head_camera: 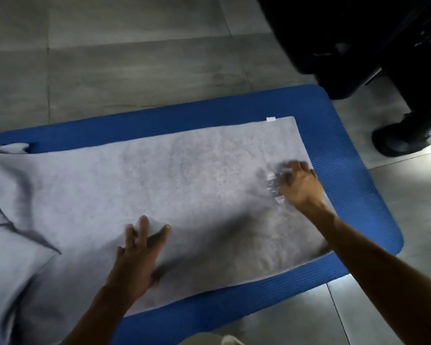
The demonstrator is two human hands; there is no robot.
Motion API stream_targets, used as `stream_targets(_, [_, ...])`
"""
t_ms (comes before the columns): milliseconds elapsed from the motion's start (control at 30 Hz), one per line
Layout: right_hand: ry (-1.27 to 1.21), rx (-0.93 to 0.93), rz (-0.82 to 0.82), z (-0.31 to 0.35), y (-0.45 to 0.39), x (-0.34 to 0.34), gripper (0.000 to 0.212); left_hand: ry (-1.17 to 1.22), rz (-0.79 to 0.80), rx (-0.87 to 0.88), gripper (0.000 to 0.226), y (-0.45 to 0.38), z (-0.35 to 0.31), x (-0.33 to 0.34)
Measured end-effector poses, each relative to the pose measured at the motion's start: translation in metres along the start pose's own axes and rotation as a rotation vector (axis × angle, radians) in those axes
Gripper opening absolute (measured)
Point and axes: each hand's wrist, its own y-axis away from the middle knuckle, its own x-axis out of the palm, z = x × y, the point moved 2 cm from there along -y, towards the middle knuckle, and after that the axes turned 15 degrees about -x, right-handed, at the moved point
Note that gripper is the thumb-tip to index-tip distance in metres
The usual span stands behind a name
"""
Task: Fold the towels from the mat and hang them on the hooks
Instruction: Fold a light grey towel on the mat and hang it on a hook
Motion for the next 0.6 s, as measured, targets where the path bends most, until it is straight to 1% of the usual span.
stream_targets(67, [-0.019,0.075,0.003,0.007,-0.035,-0.004,0.040,-0.055,0.011,0.012,0.141,-0.001,0.005,0.007])
stream_targets(167, [0.025,0.125,0.075,0.004,-0.072,-0.012,0.062,-0.086,0.010,0.007,0.147,-0.001,0.007,0.010])
stream_targets(200, [0.043,0.157,0.090,0.004,-0.081,-0.015,0.066,-0.083,0.000,0.008,0.149,-0.002,0.007,0.011])
stream_targets(233, [0.044,0.195,0.098,-0.001,-0.090,-0.015,0.064,-0.078,-0.001,0.002,0.151,-0.002,0.006,0.010])
stream_targets(300, [-0.041,0.264,0.149,-0.017,-0.107,-0.007,0.052,-0.073,0.016,-0.009,0.154,-0.003,0.005,0.008])
stream_targets(333, [-0.093,0.296,0.186,-0.024,-0.113,-0.007,0.053,-0.072,0.015,-0.013,0.154,-0.002,0.004,0.006])
stream_targets(400, [-0.137,0.324,0.219,-0.041,-0.129,0.004,0.075,-0.079,0.018,-0.018,0.154,-0.002,0.002,0.005])
stream_targets(433, [-0.125,0.313,0.231,-0.045,-0.134,0.009,0.082,-0.080,0.015,-0.018,0.154,-0.001,0.002,0.005])
stream_targets(500, [-0.080,0.264,0.278,-0.050,-0.143,0.014,0.080,-0.040,0.026,-0.026,0.153,-0.001,0.002,0.006])
stream_targets(533, [-0.061,0.235,0.292,-0.051,-0.145,0.013,0.083,-0.014,0.031,-0.031,0.151,-0.001,0.003,0.008])
stream_targets(600, [0.000,0.200,0.282,-0.050,-0.144,0.006,0.103,0.013,0.031,-0.041,0.146,-0.001,0.002,0.009])
